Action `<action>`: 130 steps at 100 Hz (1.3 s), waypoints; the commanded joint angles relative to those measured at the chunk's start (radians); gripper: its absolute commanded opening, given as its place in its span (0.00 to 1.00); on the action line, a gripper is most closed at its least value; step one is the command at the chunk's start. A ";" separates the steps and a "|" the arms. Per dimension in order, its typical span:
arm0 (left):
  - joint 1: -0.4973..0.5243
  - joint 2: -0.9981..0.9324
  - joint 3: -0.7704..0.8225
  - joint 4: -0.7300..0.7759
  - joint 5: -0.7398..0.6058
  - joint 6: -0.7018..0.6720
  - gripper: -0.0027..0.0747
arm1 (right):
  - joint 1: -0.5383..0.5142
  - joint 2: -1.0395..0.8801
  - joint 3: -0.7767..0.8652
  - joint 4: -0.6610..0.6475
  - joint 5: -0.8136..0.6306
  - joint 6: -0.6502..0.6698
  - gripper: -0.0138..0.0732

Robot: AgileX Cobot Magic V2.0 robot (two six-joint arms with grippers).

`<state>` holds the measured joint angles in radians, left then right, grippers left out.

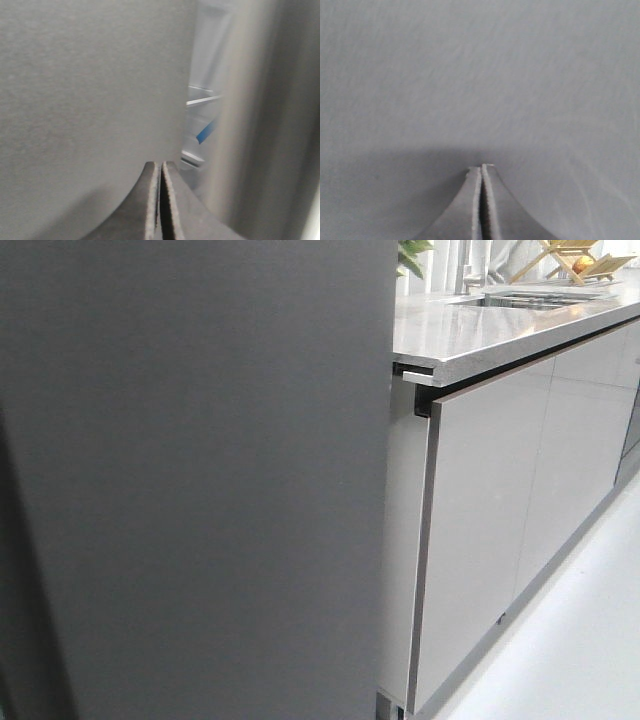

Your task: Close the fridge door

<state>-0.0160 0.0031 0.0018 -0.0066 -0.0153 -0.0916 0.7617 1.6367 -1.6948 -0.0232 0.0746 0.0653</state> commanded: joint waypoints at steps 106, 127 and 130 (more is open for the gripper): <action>-0.008 0.019 0.028 -0.002 -0.077 -0.004 0.01 | -0.367 -0.457 0.538 -0.048 -0.190 -0.001 0.07; -0.008 0.019 0.028 -0.002 -0.077 -0.004 0.01 | -0.507 -0.734 0.806 -0.048 -0.191 -0.001 0.07; -0.008 0.019 0.028 -0.002 -0.077 -0.004 0.01 | -0.531 -0.767 0.841 -0.048 -0.193 -0.001 0.07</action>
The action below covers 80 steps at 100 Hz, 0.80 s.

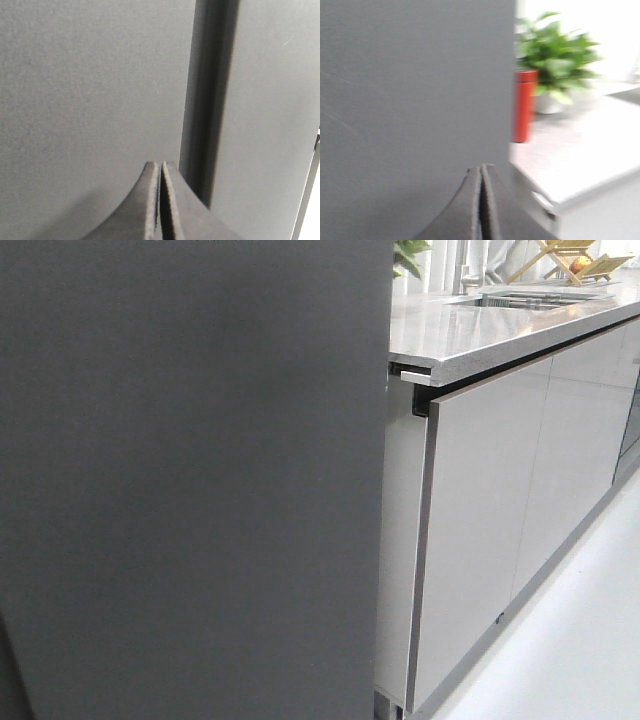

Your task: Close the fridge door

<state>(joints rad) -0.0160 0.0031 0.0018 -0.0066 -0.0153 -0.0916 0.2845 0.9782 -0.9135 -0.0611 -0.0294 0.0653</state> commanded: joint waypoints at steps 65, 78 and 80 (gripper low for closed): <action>-0.008 0.019 0.028 -0.002 -0.077 -0.004 0.01 | -0.349 -0.801 0.804 -0.003 -0.117 -0.001 0.07; -0.008 0.019 0.028 -0.002 -0.077 -0.004 0.01 | -0.349 -0.854 0.873 -0.003 -0.117 -0.001 0.07; -0.008 0.019 0.028 -0.002 -0.077 -0.004 0.01 | -0.349 -0.861 0.882 -0.003 -0.117 -0.001 0.07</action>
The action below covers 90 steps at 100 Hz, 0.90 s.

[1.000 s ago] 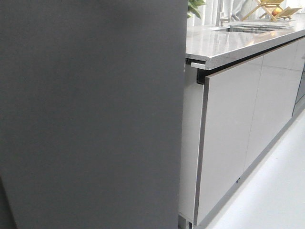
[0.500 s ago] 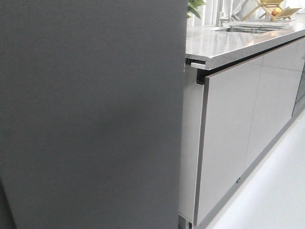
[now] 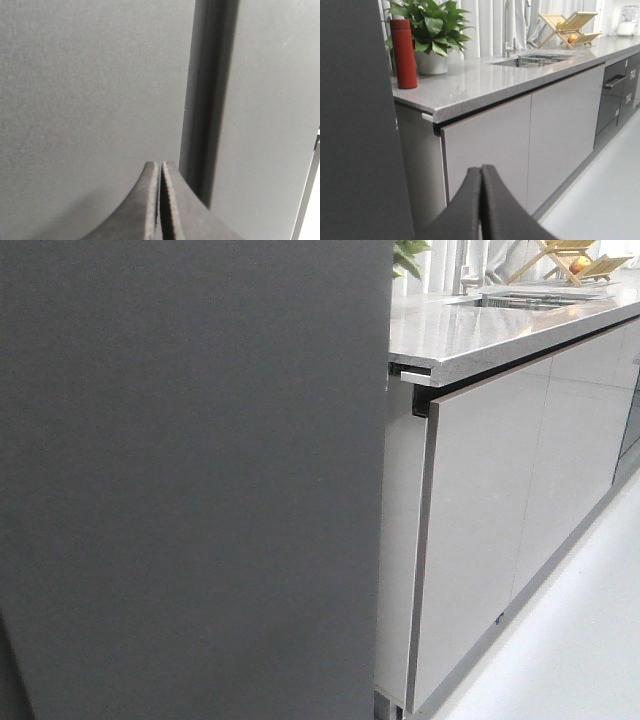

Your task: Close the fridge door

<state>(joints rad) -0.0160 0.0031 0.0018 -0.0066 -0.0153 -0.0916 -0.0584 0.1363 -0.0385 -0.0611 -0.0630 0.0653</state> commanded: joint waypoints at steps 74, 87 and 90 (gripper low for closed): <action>-0.008 0.019 0.028 -0.002 -0.077 -0.004 0.01 | -0.006 -0.157 0.061 -0.003 -0.071 -0.001 0.07; -0.008 0.019 0.028 -0.002 -0.077 -0.004 0.01 | -0.006 -0.157 0.061 -0.003 -0.071 -0.001 0.07; -0.008 0.019 0.028 -0.002 -0.077 -0.004 0.01 | -0.006 -0.157 0.061 -0.003 -0.071 -0.001 0.07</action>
